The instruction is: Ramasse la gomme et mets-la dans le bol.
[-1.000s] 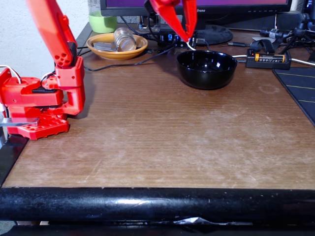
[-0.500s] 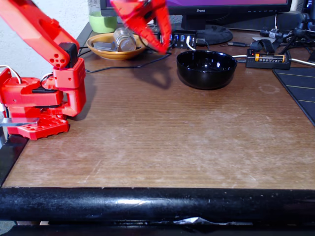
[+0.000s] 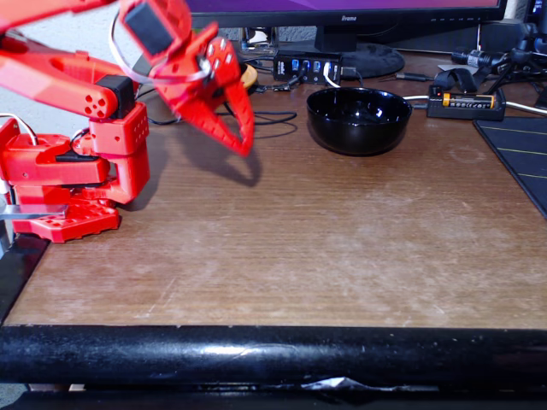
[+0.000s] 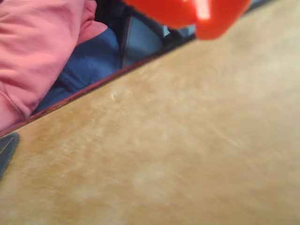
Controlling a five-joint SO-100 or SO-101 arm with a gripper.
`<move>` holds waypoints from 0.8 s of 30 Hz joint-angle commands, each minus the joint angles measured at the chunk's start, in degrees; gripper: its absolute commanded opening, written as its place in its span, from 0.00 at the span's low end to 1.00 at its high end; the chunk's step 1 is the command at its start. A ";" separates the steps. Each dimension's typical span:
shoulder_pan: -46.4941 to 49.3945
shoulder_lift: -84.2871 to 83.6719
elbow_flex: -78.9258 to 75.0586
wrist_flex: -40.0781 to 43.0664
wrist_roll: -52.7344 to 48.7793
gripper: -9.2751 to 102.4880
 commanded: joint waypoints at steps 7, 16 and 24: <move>-0.53 18.46 12.22 -0.97 5.10 0.03; -3.87 18.46 16.08 -2.29 9.32 0.03; -5.45 18.37 23.12 -3.60 9.93 0.03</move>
